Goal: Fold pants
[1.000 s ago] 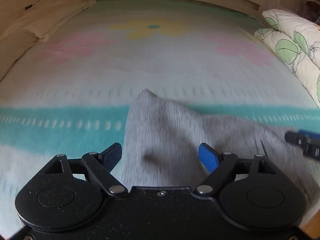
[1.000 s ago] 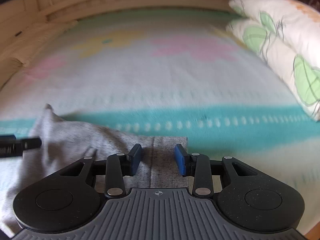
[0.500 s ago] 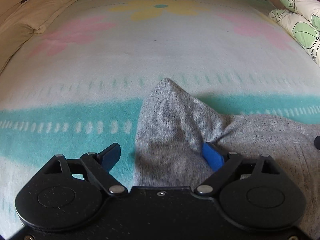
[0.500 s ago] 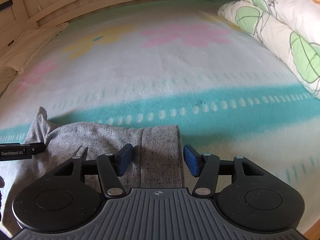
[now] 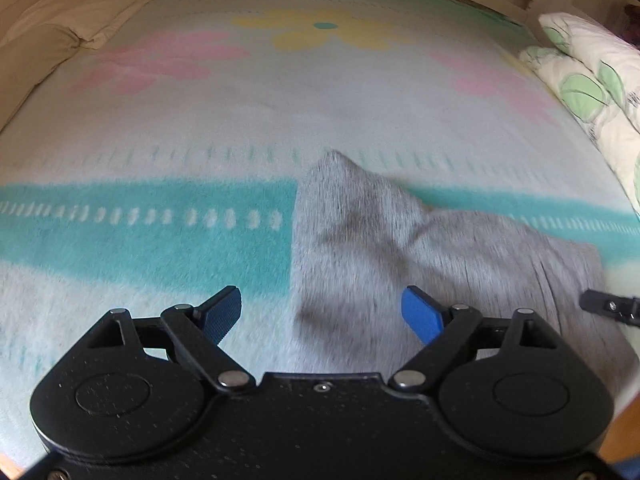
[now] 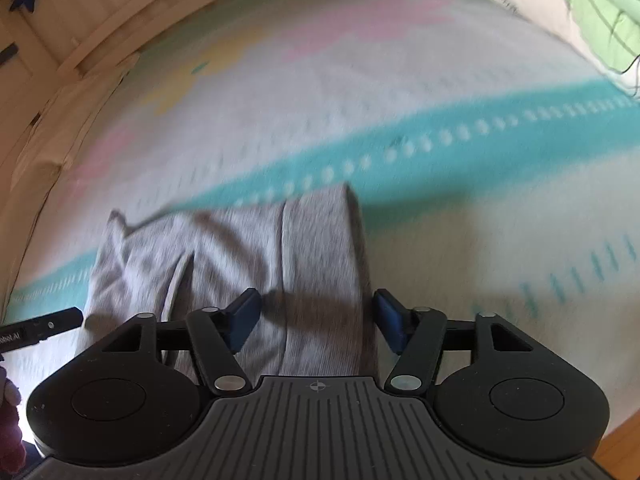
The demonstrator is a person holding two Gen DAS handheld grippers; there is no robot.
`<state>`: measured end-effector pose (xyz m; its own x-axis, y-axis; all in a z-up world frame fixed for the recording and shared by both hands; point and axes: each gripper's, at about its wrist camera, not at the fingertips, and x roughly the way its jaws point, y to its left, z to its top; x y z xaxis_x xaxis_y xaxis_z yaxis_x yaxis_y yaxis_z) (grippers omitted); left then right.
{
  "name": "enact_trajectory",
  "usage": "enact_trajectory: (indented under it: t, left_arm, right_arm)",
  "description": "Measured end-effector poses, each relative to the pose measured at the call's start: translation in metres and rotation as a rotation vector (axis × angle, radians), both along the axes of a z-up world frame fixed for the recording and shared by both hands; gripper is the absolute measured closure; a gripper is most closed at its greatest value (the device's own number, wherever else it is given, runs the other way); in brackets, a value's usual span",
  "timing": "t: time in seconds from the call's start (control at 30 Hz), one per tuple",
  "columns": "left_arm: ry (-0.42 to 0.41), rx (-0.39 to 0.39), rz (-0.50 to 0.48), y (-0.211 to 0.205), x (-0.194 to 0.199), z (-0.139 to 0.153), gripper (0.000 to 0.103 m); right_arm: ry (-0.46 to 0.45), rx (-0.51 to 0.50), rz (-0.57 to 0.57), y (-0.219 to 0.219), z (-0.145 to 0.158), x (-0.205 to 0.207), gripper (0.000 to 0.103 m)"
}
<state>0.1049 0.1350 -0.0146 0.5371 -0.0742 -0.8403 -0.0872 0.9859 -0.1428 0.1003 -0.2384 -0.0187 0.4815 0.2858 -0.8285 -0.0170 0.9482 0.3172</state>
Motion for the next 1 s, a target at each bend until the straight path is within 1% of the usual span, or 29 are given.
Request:
enact_trajectory:
  t: [0.1, 0.17, 0.27, 0.37, 0.4, 0.47, 0.57, 0.6, 0.63, 0.67, 0.7, 0.77, 0.8, 0.83, 0.9, 0.93, 0.97, 1.0]
  left_arm:
    - [0.045, 0.006, -0.055, -0.001, -0.004, -0.009, 0.015]
    - [0.062, 0.002, -0.068, 0.002, -0.011, -0.018, 0.013]
    - [0.060, -0.033, -0.040, 0.005, -0.014, -0.028, 0.007]
    - [0.078, -0.098, -0.013, 0.011, -0.011, -0.038, 0.001]
    - [0.078, -0.111, -0.013, 0.013, -0.010, -0.038, 0.001]
    - [0.064, -0.110, -0.030, 0.010, -0.005, -0.039, 0.001]
    - [0.041, -0.112, -0.057, 0.005, 0.003, -0.043, 0.000]
    - [0.033, -0.116, -0.060, 0.004, 0.006, -0.044, 0.000]
    - [0.026, -0.120, -0.061, 0.004, 0.008, -0.043, 0.000]
    - [0.022, -0.123, -0.061, 0.002, 0.010, -0.044, 0.000]
    - [0.019, -0.128, -0.064, 0.000, 0.013, -0.045, 0.000]
    - [0.028, -0.132, -0.068, -0.001, 0.017, -0.046, 0.000]
    - [0.033, -0.137, -0.072, -0.002, 0.019, -0.045, 0.001]
    - [0.035, -0.154, -0.072, -0.001, 0.020, -0.045, 0.003]
    - [0.025, -0.189, -0.072, 0.002, 0.022, -0.043, 0.025]
    - [0.016, -0.245, -0.094, 0.002, 0.021, -0.041, 0.046]
    - [0.012, -0.269, -0.081, 0.002, 0.020, -0.038, 0.053]
    - [0.004, -0.270, -0.065, 0.002, 0.018, -0.035, 0.058]
  right_arm:
    - [0.027, 0.025, 0.016, -0.002, -0.004, -0.004, 0.034]
    - [0.042, 0.043, 0.010, -0.006, -0.007, -0.005, 0.030]
    - [0.058, 0.076, -0.003, -0.011, -0.012, -0.003, 0.025]
    - [0.053, 0.096, 0.013, -0.011, -0.015, 0.000, 0.017]
    - [0.051, 0.099, 0.023, -0.009, -0.016, 0.001, 0.015]
    - [0.034, 0.100, 0.048, -0.005, -0.017, 0.002, 0.015]
    - [0.018, 0.130, 0.077, -0.002, -0.019, 0.004, 0.015]
    - [0.013, 0.138, 0.078, -0.002, -0.020, 0.005, 0.018]
    - [0.007, 0.149, 0.079, -0.003, -0.019, 0.006, 0.033]
    - [0.005, 0.165, 0.073, -0.004, -0.019, 0.006, 0.043]
    - [0.013, 0.202, 0.067, -0.007, -0.020, 0.007, 0.059]
    - [0.036, 0.287, 0.052, -0.012, -0.023, 0.007, 0.072]
    - [0.027, 0.278, 0.050, -0.011, -0.021, 0.006, 0.073]
    - [0.006, 0.240, 0.067, -0.006, -0.016, 0.004, 0.074]
    - [-0.043, 0.157, 0.107, 0.008, -0.003, -0.002, 0.075]
    - [-0.066, 0.129, 0.122, 0.014, 0.004, -0.005, 0.075]
    - [-0.088, 0.110, 0.132, 0.019, 0.011, -0.007, 0.076]
    - [-0.107, 0.097, 0.139, 0.022, 0.018, -0.009, 0.076]
